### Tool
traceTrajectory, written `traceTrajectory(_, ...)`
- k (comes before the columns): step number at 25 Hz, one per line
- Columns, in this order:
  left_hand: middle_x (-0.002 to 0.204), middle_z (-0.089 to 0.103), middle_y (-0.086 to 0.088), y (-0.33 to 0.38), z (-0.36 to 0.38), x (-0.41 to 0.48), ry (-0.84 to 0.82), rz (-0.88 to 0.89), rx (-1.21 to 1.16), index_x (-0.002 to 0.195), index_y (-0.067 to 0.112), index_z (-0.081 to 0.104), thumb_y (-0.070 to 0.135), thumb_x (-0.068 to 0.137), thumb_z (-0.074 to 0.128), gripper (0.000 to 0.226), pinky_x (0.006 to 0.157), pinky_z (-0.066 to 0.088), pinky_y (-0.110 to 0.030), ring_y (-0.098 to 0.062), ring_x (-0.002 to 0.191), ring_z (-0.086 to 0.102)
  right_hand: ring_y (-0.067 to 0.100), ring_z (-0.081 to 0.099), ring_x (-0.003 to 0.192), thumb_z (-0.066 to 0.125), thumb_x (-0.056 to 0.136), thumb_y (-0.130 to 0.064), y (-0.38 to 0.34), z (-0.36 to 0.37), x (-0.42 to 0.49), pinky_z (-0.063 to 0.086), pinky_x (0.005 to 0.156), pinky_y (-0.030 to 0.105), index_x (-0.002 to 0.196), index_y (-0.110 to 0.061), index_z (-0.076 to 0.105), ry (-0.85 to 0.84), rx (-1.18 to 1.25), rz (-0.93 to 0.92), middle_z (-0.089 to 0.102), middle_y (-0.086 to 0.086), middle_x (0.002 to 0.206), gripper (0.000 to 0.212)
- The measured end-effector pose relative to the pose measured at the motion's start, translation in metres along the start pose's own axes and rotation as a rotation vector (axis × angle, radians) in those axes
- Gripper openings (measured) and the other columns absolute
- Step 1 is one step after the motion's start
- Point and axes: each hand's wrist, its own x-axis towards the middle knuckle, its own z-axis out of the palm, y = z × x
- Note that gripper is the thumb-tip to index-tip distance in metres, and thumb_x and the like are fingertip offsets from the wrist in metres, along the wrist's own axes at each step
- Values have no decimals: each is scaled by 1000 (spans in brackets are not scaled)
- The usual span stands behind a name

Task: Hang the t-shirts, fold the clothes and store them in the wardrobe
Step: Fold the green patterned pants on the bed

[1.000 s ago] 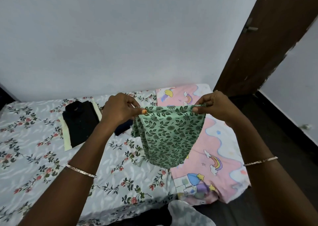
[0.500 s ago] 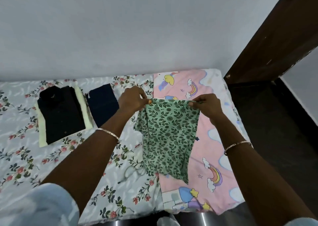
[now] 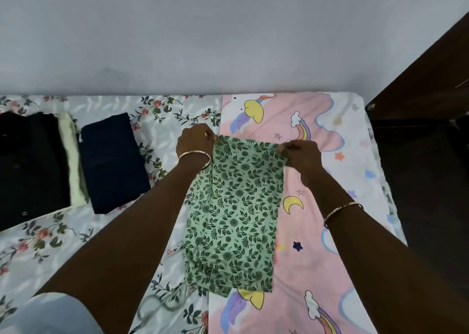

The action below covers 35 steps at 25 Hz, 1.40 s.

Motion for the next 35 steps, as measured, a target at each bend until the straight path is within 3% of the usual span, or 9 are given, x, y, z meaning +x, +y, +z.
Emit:
traceTrajectory(4,130,62,-17,-30,50,4,-88,40,-218,142,14,47,3,94,55,49,100,48,-38,-32,117,61,15,59,104,62,96,-8,44,19,22,49,84,36,121,-35,59,-87,206,81,57,0,120,37)
traceTrajectory(10,115,69,-9,-97,116,-82,-221,-413,-286,115,15,65,17,99,53,20,81,51,-30,-20,88,60,13,61,56,46,98,5,146,42,-44,49,49,21,87,-5,63,-58,205,420,72,4,75,23)
traceTrajectory(15,116,69,-10,-145,148,-142,-361,-600,-152,113,15,64,27,89,68,27,88,48,-31,-29,102,63,15,54,87,63,94,-19,214,61,-109,40,64,18,81,-35,49,-83,-329,516,60,-5,92,25)
traceTrajectory(19,108,68,-8,-155,150,-156,-402,-634,-247,114,14,62,28,82,77,38,90,50,-35,-30,103,63,22,59,68,84,58,-44,241,79,-142,50,63,34,87,-21,59,-49,-22,583,70,11,86,45)
traceTrajectory(23,89,69,-8,-159,146,-166,-321,-569,-314,86,18,64,21,83,76,13,87,55,-45,-33,88,66,24,56,59,84,68,-46,247,83,-156,57,69,49,64,-20,60,-54,-71,487,61,0,59,36)
traceTrajectory(26,77,59,-7,-157,141,-182,-313,-584,-538,83,12,61,20,90,71,14,77,60,-50,-28,73,58,23,56,64,75,84,-39,243,82,-168,52,64,46,73,-17,61,45,83,379,61,3,65,29)
traceTrajectory(28,75,55,-9,-149,137,-192,-366,-648,-743,90,5,61,14,95,64,11,60,62,-39,-21,59,59,25,58,64,70,94,-25,237,75,-177,50,58,40,88,-6,57,139,232,338,64,12,75,23)
traceTrajectory(31,68,52,-5,-137,129,-201,-401,-690,-893,90,7,63,11,96,63,7,44,55,-25,-11,38,54,25,63,56,70,94,-23,231,59,-188,58,53,47,88,-18,55,206,213,249,70,16,78,17)
traceTrajectory(35,78,65,-8,-145,141,-211,-504,-646,-703,95,11,70,19,90,71,9,51,56,-26,-18,55,61,29,65,57,71,93,-24,238,39,-195,55,47,40,84,-25,56,268,60,209,71,16,76,17)
